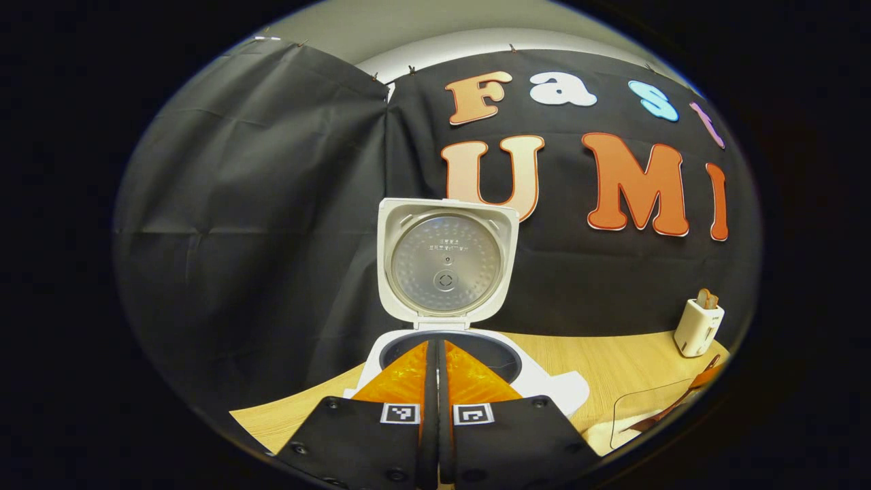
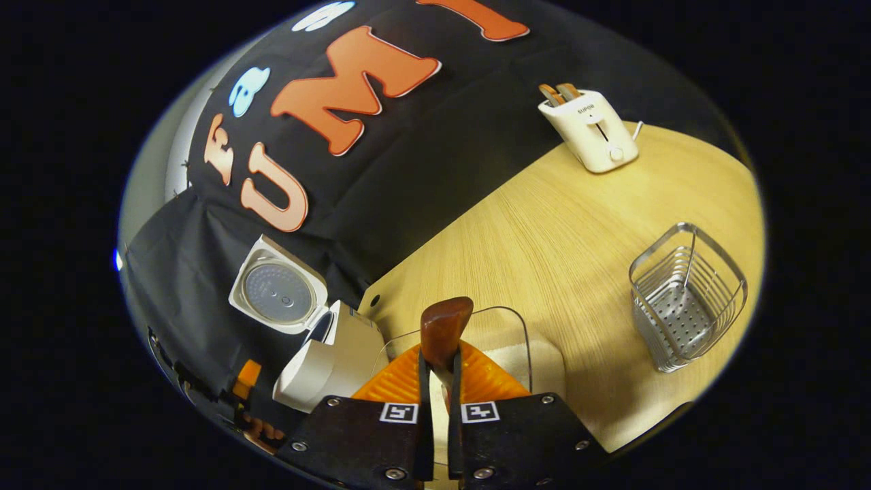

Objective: Close the left gripper, press the button to open the rice cooker; take a wooden spoon from the chopstick holder with the right hand, scoop a spoonful of rice and pour it into the rice cooker, then put the wooden spoon back into the chopstick holder.

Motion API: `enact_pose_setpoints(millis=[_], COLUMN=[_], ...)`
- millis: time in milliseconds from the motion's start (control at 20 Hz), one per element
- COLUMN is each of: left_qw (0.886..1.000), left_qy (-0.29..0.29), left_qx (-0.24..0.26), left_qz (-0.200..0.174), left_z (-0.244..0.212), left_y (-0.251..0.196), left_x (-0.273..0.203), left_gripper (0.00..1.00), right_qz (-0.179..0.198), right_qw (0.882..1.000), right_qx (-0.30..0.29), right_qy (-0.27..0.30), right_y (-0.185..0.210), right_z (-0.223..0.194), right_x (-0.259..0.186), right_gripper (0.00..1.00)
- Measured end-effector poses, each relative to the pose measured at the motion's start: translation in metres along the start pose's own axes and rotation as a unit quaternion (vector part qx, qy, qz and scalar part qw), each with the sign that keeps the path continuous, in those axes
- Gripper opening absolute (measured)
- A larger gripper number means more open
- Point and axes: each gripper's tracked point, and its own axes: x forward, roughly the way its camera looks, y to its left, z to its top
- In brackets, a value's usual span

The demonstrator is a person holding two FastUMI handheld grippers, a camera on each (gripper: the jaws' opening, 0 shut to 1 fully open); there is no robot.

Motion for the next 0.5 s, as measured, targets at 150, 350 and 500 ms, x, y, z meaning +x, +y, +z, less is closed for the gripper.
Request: enact_pose_setpoints(millis=[150, 350, 500], left_qw=[1.000, 1.000, 1.000], left_qy=[-0.001, 0.000, 0.003], left_qx=[-0.001, 0.000, -0.002], left_qz=[0.001, -0.001, 0.001], left_z=[0.0013, -0.0006, -0.0019], left_y=[0.0007, -0.0005, 0.0001], left_x=[-0.0012, -0.0018, -0.0005], left_gripper=[0.04, 0.04, 0.04], right_qz=[0.009, 0.023, 0.046], right_qw=[0.999, 0.997, 0.992], right_qx=[0.029, 0.073, 0.114], right_qy=[0.011, 0.021, 0.027], right_y=[0.0010, 0.0011, 0.0052], right_z=[-0.0047, -0.0070, -0.0069], right_x=[0.0022, 0.0069, 0.0069], right_gripper=[0.08, 0.09, 0.09])
